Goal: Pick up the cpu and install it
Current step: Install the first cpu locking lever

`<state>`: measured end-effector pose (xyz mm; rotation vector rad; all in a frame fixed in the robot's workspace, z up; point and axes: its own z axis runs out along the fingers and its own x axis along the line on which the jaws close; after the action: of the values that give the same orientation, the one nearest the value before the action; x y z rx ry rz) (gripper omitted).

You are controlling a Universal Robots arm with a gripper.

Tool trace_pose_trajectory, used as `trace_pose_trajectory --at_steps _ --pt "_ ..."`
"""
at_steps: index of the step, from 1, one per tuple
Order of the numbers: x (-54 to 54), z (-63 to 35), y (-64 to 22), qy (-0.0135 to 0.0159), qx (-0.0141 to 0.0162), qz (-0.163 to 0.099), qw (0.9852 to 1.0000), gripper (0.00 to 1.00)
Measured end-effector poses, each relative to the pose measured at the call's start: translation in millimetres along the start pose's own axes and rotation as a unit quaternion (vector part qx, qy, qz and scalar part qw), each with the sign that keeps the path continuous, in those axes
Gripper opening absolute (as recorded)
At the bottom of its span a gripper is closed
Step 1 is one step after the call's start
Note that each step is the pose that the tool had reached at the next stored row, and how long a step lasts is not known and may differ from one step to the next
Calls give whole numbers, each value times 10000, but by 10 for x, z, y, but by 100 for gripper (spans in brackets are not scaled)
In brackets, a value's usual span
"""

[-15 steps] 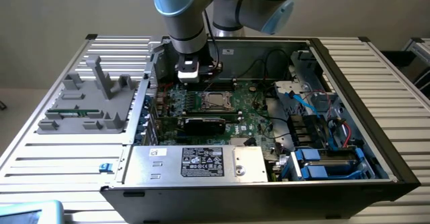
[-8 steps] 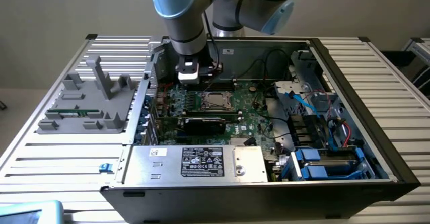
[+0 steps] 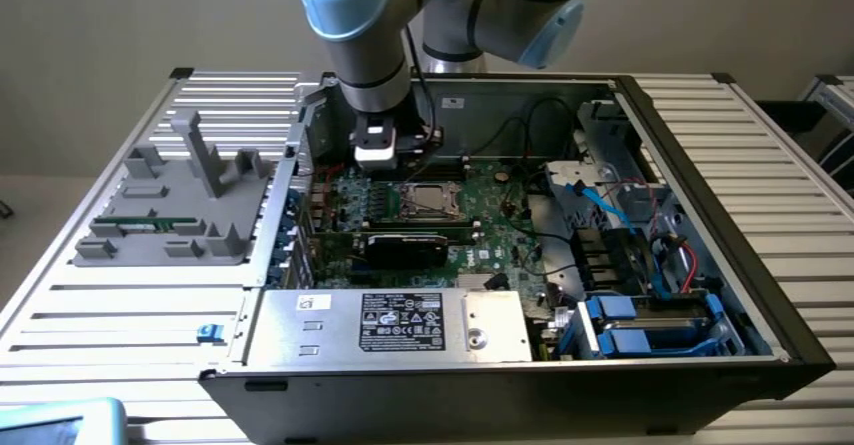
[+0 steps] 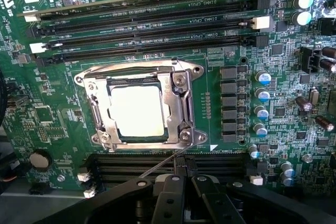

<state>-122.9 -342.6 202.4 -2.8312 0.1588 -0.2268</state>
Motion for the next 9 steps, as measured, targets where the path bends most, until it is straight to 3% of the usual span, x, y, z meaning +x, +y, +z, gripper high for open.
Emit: trace_pose_trajectory --at_steps 9 --pt "43 23 1 6 1 -1 10000 11"
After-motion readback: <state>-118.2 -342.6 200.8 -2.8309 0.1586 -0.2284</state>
